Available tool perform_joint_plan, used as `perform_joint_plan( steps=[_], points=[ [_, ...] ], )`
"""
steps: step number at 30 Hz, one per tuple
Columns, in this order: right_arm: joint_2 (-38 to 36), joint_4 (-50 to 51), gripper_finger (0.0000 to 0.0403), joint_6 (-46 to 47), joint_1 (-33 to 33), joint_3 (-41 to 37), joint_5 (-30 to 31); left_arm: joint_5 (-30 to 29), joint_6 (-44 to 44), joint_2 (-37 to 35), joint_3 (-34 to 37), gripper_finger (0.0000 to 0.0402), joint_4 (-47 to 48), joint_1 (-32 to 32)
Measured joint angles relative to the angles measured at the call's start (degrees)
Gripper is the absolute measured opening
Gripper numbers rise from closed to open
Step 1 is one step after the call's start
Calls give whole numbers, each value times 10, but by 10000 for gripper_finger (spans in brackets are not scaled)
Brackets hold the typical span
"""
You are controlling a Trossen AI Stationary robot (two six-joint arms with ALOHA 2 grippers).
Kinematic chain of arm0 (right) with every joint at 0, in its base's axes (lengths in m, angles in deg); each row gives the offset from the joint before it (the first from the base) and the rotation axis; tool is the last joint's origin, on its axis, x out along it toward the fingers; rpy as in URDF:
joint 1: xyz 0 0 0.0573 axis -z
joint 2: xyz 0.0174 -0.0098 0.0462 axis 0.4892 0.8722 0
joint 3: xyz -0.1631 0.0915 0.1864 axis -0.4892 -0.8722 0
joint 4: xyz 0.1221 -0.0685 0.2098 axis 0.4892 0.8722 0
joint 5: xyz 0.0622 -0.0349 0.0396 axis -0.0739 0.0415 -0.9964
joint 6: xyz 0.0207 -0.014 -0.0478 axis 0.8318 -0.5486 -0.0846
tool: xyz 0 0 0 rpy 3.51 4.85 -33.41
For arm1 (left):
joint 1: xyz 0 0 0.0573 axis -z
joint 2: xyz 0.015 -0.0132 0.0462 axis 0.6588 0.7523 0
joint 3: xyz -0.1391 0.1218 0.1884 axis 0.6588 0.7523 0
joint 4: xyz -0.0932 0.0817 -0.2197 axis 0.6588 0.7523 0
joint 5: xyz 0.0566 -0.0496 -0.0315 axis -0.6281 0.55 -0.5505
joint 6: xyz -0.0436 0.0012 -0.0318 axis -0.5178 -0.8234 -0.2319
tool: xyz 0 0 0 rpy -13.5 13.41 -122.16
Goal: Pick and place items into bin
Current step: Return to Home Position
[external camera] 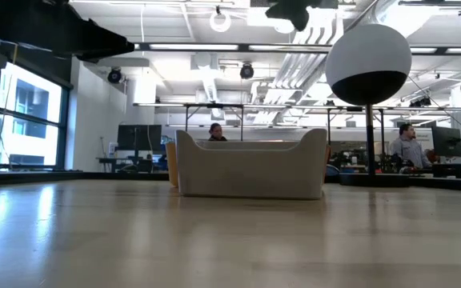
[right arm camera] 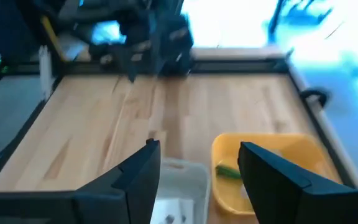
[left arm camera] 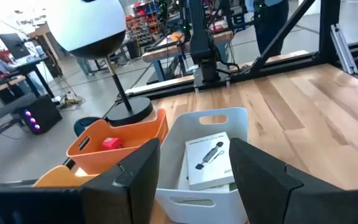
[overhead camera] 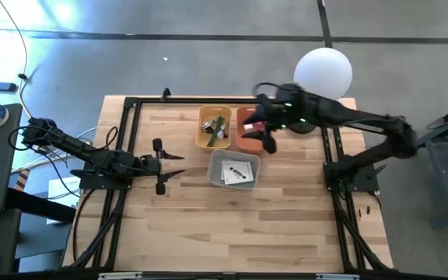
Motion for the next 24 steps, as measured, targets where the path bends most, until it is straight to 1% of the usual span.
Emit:
perform_joint_plan(
  steps=[3, 5, 7, 11, 13, 14, 17, 20, 24],
  points=[
    [-84, -81, 206, 17, 0, -94, 18, -6, 6, 0, 0, 182, -2, 0],
    [-137, -136, 209, 38, 0, -161, 22, -27, 6, 0, 0, 182, -4, 0],
    [-184, -182, 211, 66, 0, -223, 40, -53, 4, 0, 0, 182, -4, 0],
    [-262, -244, 214, 115, 0, -335, 53, -101, -16, -1, 0, 182, -5, 0],
    [-292, -274, 213, 136, 0, -387, 52, -105, -14, -5, 0, 182, -5, -4],
    [-304, -297, 212, 148, 0, -413, 53, -94, -13, -6, 0, 182, -4, -10],
    [-332, -379, 208, 184, 8, -483, 52, -14, -12, -12, 0, 182, -5, -50],
    [-350, -474, 206, 225, 27, -546, 53, 68, -14, -11, 0, 182, -6, -105],
    [-355, -562, 209, 275, 58, -604, 53, 142, 4, -11, 0, 182, -27, -181]
  ],
)
